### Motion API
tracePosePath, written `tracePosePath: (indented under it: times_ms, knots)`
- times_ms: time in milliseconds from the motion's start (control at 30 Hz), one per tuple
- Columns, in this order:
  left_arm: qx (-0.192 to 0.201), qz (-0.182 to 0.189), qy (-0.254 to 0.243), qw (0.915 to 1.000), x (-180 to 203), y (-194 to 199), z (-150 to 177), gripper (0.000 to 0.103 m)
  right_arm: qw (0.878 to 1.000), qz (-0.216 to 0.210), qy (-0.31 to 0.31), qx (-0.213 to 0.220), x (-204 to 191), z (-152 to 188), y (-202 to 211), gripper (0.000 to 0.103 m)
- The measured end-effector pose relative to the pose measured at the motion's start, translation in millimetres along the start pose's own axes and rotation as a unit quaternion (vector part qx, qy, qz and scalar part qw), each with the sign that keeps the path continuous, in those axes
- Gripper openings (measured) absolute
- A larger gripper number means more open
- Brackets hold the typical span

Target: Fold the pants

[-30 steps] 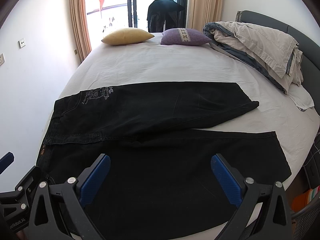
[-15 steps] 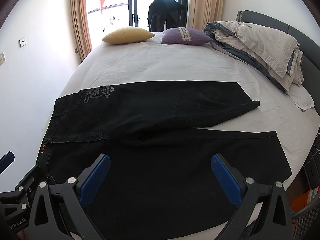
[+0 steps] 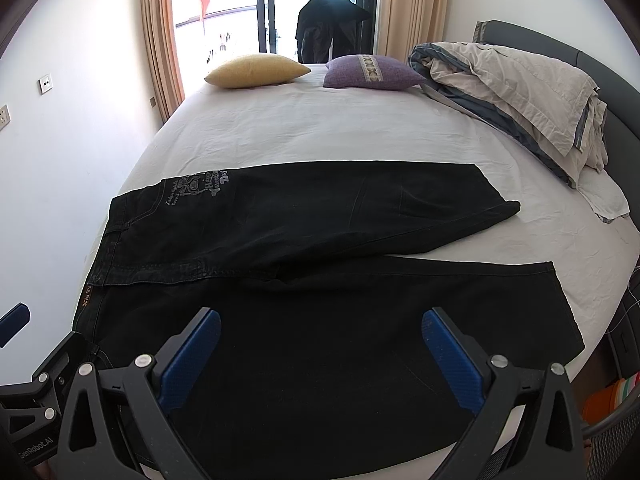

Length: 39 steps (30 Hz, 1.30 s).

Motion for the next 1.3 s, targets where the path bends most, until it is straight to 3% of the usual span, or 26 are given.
tracePosePath:
  times_ms: [433,833,1067,1300]
  knots:
    - [-0.004,0.001,-0.002,1.0,2,-7,5,0.103,1.0,-0.002,0.001,-0.002,-3,4,-4,0.103]
    - [-0.005,-0.005,-0.012,0.9999,-2,-28,-13,0.103,1.0,-0.018,0.002,-0.02,8,-1,-19,0.103]
    - [-0.031,0.081,-0.012,0.9962,-14,-86,-55,0.103,0.996,-0.083,0.027,-0.029,23,-19,-37,0.103]
    - [-0.01,0.041,-0.107,0.9934,-16,-158,-138,0.103,0.981,-0.145,0.125,-0.018,37,-74,-69,0.103]
Point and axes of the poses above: each gripper's, at about its wrist camera, not at the fingertips, and y roughly against the way its jaws point, x to its right, z to its underside, the point moved 1 cm from there along -y, roughly the way its jaws point, and after that the axes turned 14 degrees about -z, right-handed, at the moved point
